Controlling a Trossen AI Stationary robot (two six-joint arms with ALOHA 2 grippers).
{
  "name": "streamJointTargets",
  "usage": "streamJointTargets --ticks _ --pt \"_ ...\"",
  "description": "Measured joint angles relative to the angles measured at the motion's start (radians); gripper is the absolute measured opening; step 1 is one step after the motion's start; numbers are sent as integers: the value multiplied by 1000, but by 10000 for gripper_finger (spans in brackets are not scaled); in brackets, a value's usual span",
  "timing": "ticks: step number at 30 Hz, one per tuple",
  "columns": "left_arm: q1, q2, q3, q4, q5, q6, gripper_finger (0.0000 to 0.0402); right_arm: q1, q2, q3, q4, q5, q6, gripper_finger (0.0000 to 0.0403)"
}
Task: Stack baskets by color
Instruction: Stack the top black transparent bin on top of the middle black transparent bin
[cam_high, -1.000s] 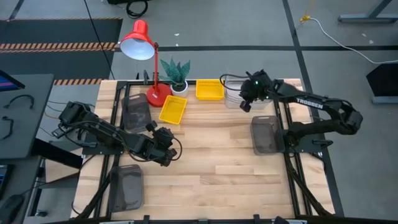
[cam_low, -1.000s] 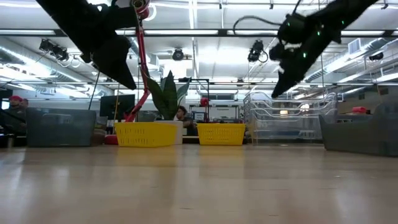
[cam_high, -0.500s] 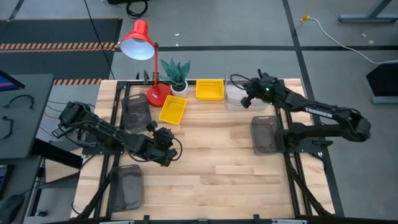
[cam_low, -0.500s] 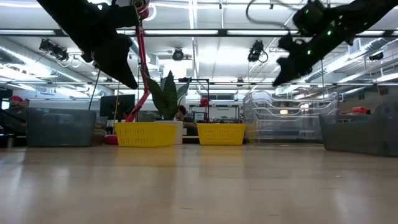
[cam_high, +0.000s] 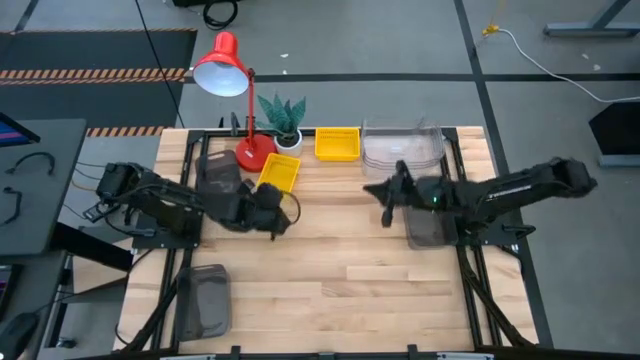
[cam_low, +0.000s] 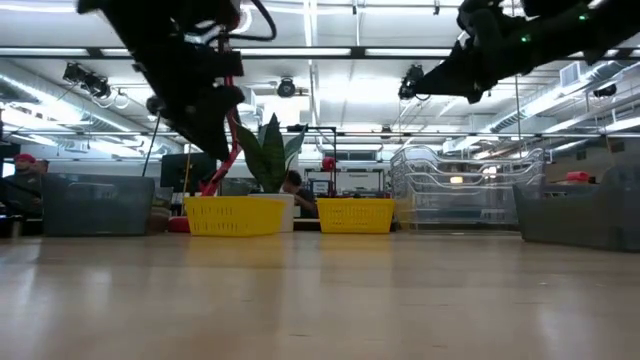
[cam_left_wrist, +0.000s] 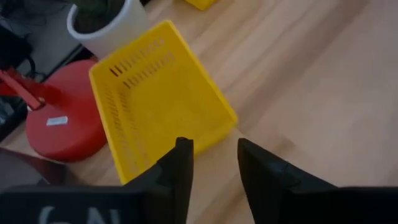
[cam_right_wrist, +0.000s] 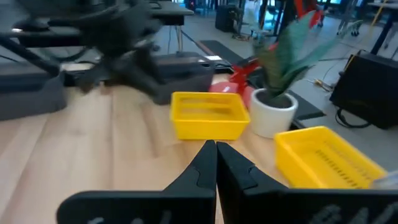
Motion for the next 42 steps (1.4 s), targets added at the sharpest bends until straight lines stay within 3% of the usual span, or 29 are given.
streamJointTargets --ticks 6,11,14,19,23,26,35,42 --pt "126 0 0 29 61 71 187 224 176 -66 238 213 49 3" --pt "268 -12 1 -211 96 -14 237 344 318 -66 328 336 100 4" --pt "370 -12 -1 -343 94 -71 256 384 393 -66 391 387 119 4" --pt "538 -12 -36 -269 133 -24 259 413 492 -66 492 406 132 4" --pt "666 -11 -95 -72 250 50 240 425 540 -66 547 406 132 4" --pt "731 -11 -124 -11 329 61 220 437 557 -66 564 406 132 4" --pt "777 -11 -200 -3 433 140 130 499 563 -65 636 407 98 5" --pt "721 -13 -138 -157 425 222 16 635 481 -65 759 406 -75 4"
